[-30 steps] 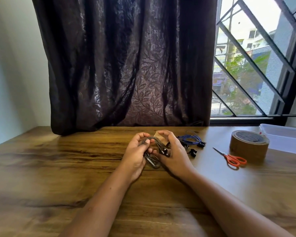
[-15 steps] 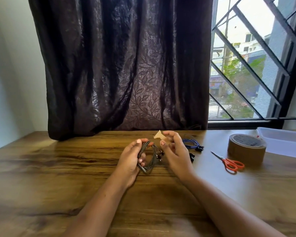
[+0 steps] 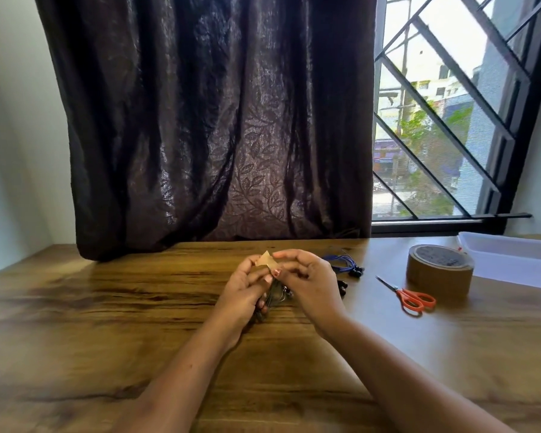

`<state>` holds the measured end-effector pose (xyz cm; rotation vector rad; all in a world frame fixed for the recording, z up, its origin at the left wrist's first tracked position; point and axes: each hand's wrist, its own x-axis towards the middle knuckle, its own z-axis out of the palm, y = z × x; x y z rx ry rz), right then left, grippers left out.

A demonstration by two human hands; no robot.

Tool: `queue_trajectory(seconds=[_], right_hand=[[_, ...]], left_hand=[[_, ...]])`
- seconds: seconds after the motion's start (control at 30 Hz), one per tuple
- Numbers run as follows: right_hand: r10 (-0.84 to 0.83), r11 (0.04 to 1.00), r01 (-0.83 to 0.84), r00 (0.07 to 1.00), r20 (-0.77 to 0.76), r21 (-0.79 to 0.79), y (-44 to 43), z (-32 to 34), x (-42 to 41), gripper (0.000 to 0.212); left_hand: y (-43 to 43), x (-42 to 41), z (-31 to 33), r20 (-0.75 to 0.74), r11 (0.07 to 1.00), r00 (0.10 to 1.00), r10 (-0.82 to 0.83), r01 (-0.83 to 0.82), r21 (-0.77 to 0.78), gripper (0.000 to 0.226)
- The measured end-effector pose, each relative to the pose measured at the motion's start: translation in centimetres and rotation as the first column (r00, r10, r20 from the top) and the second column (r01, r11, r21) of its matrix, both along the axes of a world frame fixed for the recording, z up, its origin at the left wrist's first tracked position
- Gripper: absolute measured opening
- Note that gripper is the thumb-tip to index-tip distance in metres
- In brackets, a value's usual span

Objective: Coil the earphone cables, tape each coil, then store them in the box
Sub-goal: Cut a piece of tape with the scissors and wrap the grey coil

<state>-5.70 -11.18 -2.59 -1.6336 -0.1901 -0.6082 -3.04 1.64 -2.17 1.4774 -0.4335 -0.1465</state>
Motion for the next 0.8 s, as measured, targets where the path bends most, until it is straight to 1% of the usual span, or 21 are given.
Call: queue_trajectory(seconds=[0.13, 0.33, 0.43, 0.53, 0.63, 0.8], right_hand=[[-0.017, 0.996, 0.021, 0.999, 0.046, -0.091, -0.2, 0.2, -0.1, 0.032], [-0.041, 0.972, 0.049, 0.998, 0.042, -0.229, -0.6, 0.1, 0.1, 0.043], [-0.011, 0.962, 0.014, 1.000, 0.012, -0.271, -0.7, 0.3, 0.0, 0.050], [-0.016, 0.945, 0.021, 1.000, 0.017, -0.327, -0.9, 0.1, 0.2, 0.051], [0.003, 0.952, 0.010, 0.999, 0.041, -0.305, -1.0, -0.1, 0.1, 0.046], [0.014, 0.978, -0.017, 1.000, -0.018, -0.207, -1.4, -0.1, 0.1, 0.033]], left_hand=[[0.1, -0.1, 0.1, 0.045, 1.000, 0.999, -0.009, 0.008, 0.027, 0.033], [0.3, -0.3, 0.0, 0.101, 0.995, 0.995, -0.014, 0.004, 0.098, 0.050], [0.4, -0.4, 0.0, 0.161, 0.994, 0.987, -0.012, -0.006, 0.111, 0.057], [0.6, -0.3, -0.1, 0.204, 0.991, 0.979, 0.000, -0.028, 0.134, 0.058], [0.5, -0.1, -0.2, 0.196, 0.987, 0.981, 0.000, -0.032, 0.158, 0.052], [0.3, 0.1, -0.6, 0.183, 0.980, 0.983, -0.015, -0.022, 0.200, 0.047]])
